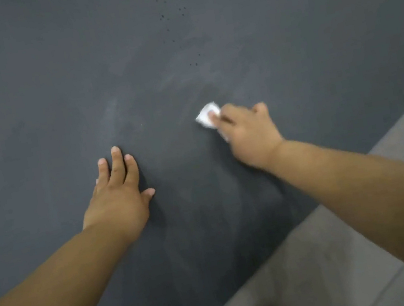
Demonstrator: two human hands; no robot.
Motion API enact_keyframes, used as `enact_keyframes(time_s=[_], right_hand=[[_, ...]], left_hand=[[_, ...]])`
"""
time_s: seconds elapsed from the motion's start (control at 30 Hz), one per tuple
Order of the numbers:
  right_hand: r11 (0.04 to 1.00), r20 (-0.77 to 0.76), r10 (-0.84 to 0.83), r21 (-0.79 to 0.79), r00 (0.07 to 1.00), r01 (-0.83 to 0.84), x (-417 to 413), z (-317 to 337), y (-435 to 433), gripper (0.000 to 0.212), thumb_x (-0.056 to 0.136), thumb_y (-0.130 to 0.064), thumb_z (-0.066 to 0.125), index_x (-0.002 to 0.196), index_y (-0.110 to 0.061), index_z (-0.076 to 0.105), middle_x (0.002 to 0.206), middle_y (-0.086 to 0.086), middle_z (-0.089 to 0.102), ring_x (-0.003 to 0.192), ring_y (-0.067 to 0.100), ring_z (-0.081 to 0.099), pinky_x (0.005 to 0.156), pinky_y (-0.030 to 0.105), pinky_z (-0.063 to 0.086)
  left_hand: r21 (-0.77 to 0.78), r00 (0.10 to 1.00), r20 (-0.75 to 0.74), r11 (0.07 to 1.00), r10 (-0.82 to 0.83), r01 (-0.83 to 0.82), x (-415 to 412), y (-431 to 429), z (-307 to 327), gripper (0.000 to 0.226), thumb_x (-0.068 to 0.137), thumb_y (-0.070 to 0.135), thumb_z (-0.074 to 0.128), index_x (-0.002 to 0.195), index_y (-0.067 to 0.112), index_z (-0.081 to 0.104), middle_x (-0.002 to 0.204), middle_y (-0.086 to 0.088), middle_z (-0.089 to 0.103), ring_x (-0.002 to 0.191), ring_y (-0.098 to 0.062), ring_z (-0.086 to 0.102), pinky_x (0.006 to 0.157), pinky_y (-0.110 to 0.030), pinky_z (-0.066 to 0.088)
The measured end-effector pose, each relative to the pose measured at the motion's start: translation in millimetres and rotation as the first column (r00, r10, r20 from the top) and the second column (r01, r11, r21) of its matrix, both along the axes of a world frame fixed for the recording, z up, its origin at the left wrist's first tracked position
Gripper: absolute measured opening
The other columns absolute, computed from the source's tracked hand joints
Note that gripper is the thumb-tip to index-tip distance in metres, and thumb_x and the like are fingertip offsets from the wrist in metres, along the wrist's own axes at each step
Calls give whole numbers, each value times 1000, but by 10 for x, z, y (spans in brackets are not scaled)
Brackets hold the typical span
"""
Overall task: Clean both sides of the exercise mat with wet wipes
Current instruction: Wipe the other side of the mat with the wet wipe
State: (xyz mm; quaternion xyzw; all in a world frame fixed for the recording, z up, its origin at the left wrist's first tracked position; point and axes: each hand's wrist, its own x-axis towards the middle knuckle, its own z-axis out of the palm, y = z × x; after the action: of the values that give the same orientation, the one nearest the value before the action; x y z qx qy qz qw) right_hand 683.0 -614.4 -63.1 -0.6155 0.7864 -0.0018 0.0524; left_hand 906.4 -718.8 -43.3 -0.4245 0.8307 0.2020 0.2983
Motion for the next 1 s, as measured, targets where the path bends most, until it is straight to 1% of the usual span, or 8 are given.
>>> enact_keyframes(time_s=[0.1,0.17,0.33,0.5,0.63,0.8,0.87,1.0], right_hand=[[803,-134,-555,172,821,571,-834,129,153,43,88,-4,43,131,-6,42,123,19,42,103,38,51,85,43,34],[704,-121,-665,230,737,672,-923,158,287,39,90,-5,43,128,-1,41,124,21,38,102,42,49,87,47,37],[970,94,-224,-71,970,231,352,-49,444,44,67,-1,53,110,-3,62,99,19,61,60,35,60,51,34,45],[975,185,218,11,958,-224,1260,28,818,40,81,-17,36,100,-13,71,92,1,64,57,21,53,55,28,35],[973,82,-227,-13,970,229,473,31,875,45,78,-13,37,110,-2,65,90,15,62,61,31,60,54,33,40],[673,61,-732,221,679,706,-78,121,1095,50,87,1,44,136,-2,33,126,20,39,99,41,49,80,43,37],[773,124,-631,176,766,609,150,82,1189,48,84,3,46,132,4,42,118,24,47,88,43,52,71,44,39],[998,283,-53,31,958,46,1149,37,1537,40,78,-12,40,105,0,67,95,10,48,58,27,55,53,30,39]], left_hand=[[-6,999,46,1000,-26,26,-20,12,-4,69,101,41,25,148,12,-17,152,-3,-32,142,-29,-21,117,-37,6],[-14,996,71,999,-45,46,-53,21,-2,68,101,39,23,147,10,-18,151,-6,-33,142,-32,-21,117,-38,4],[-20,988,124,996,-87,91,-104,18,22,67,102,36,23,147,5,-16,152,-12,-30,142,-38,-17,116,-41,6],[-4,991,134,1000,-30,30,-192,83,112,65,103,30,24,147,2,-15,152,-11,-29,142,-36,-16,114,-43,16],[30,995,96,999,-15,12,-173,116,160,61,103,25,25,149,7,-11,153,-6,-28,143,-31,-17,113,-47,20],[59,980,31,979,-197,195,-141,260,244,63,102,30,31,150,17,-8,153,0,-29,143,-23,-18,115,-39,17],[107,955,3,949,-298,296,-186,434,280,64,102,33,32,151,20,-7,153,2,-29,144,-21,-19,114,-36,18],[138,955,27,947,-295,289,-358,703,273,60,103,27,29,150,15,-6,153,-3,-29,143,-27,-20,109,-36,29]])
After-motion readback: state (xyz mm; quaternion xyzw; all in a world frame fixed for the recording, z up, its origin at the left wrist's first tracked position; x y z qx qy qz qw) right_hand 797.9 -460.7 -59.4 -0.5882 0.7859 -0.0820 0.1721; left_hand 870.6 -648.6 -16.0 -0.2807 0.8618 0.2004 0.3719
